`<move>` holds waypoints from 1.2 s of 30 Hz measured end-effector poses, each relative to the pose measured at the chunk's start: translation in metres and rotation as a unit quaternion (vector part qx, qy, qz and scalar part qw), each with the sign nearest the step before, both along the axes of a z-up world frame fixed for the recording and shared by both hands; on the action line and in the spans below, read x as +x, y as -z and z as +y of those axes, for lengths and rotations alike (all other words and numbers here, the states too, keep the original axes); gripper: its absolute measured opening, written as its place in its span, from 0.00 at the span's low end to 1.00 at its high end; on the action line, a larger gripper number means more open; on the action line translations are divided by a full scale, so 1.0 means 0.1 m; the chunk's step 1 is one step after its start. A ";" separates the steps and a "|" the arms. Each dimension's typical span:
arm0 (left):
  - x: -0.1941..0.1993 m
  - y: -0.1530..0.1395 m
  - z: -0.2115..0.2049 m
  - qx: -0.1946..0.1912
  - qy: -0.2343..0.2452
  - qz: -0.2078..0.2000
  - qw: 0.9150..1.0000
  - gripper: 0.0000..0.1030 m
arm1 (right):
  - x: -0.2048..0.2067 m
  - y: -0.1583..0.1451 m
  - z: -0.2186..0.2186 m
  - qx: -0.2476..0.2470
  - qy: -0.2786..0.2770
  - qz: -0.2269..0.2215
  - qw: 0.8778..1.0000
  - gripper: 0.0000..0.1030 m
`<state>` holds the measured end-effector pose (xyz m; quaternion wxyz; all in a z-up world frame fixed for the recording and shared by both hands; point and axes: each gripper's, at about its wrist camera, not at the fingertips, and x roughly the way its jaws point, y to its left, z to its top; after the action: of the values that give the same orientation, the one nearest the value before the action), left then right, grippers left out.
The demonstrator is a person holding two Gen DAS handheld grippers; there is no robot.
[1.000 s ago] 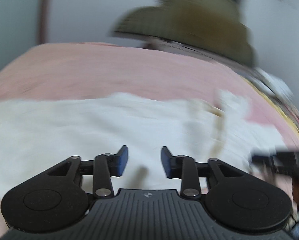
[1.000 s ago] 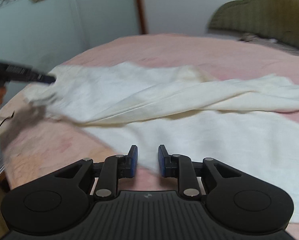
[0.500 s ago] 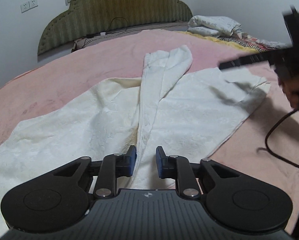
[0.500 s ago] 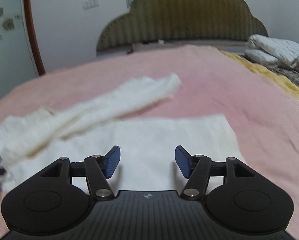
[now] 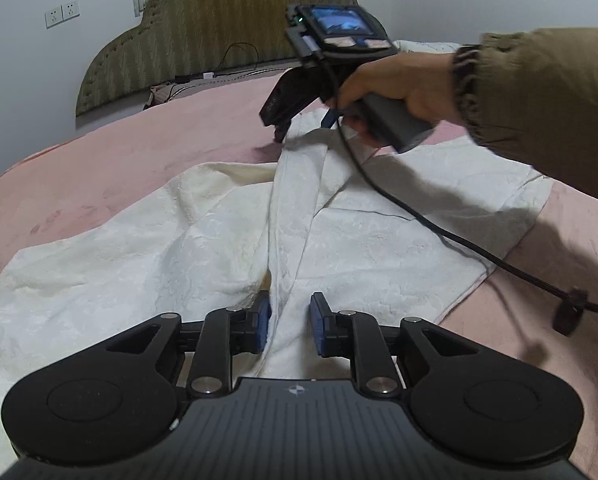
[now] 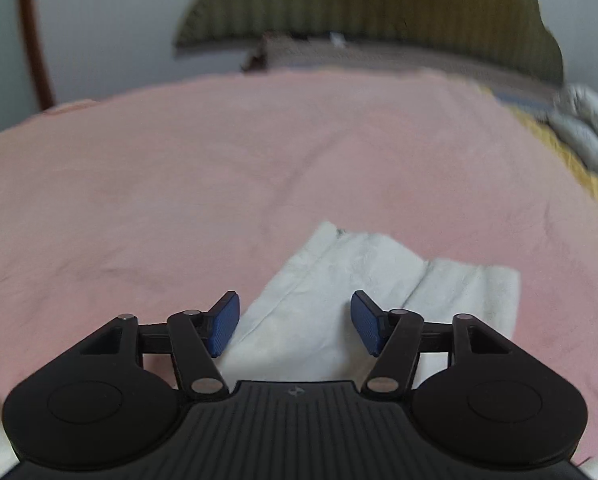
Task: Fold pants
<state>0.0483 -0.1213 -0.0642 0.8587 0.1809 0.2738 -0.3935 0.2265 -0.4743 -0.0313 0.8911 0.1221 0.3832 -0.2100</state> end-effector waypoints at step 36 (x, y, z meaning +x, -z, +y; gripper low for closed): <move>-0.20 0.10 -0.36 0.063 0.012 -0.098 0.993 0.21 | -2.62 0.59 -1.36 0.312 0.192 -0.296 0.882 0.38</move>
<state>0.0280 -0.1573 -0.0740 0.8635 0.2754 0.2100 -0.3666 -0.0359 -0.6105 -0.0901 0.8215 0.5211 0.1162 -0.2004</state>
